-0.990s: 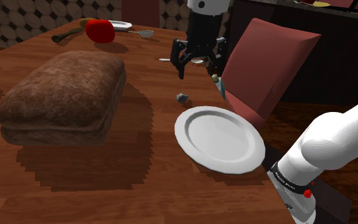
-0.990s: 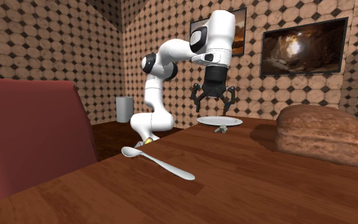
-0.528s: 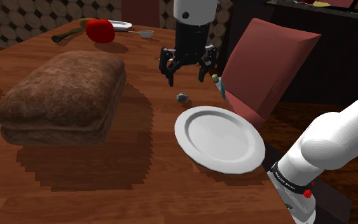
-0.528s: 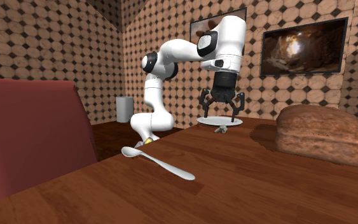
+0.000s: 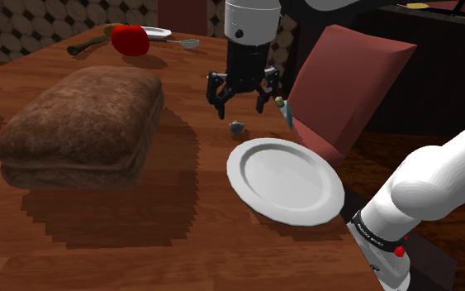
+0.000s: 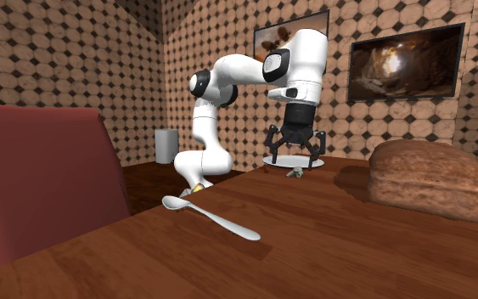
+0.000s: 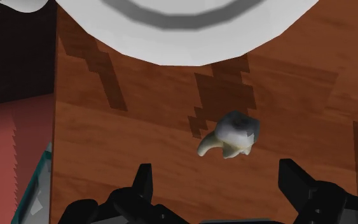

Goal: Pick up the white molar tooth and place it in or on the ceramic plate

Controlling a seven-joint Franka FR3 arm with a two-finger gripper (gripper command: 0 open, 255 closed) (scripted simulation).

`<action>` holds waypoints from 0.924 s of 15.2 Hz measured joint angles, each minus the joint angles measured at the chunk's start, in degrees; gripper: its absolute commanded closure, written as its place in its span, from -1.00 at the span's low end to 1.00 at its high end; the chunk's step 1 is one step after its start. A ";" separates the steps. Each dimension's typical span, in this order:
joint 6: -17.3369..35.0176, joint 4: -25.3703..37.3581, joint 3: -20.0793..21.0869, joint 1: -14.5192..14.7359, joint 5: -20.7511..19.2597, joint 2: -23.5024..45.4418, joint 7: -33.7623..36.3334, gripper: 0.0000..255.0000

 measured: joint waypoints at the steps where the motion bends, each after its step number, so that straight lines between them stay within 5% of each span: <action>1: 0.01 -0.01 0.00 0.00 0.00 0.01 0.00 -1.00; 2: 0.01 -0.01 0.00 0.00 0.00 0.01 0.00 1.00; 11: 0.02 -0.01 0.00 0.00 0.00 0.01 0.00 1.00; 12: 0.02 -0.01 0.00 0.00 0.00 0.01 0.00 -1.00; 14: 1.75 -2.01 -1.52 1.53 1.00 -2.36 -2.95 -1.00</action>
